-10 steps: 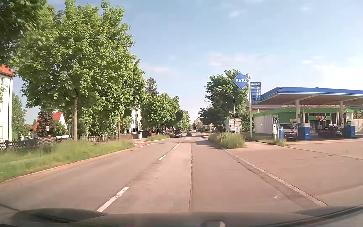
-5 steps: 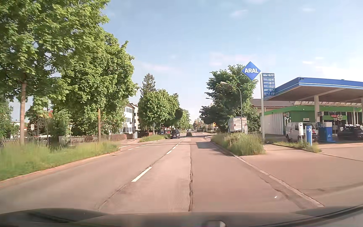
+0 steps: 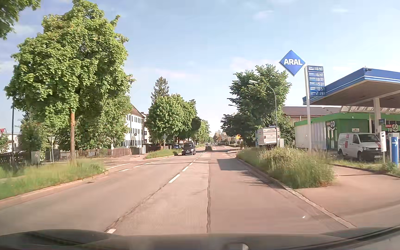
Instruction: Follow the waypoints while adhering to traffic rules and regulations
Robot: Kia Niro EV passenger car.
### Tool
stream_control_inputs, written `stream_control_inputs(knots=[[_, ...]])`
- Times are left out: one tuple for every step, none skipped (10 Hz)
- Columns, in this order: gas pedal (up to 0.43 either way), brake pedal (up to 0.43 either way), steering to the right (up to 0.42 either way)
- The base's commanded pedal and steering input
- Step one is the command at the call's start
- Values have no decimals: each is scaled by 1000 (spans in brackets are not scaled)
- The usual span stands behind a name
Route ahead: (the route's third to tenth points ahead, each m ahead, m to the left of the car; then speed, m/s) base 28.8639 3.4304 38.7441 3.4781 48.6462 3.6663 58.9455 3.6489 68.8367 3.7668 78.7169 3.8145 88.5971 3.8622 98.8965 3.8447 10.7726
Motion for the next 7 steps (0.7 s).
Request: stream_control_inputs(knots=[[79, 0, -3], [79, 0, -3], [79, 0, -3], [79, 0, -3], [79, 0, -3], [79, 0, -2], [79, 0, -2]])
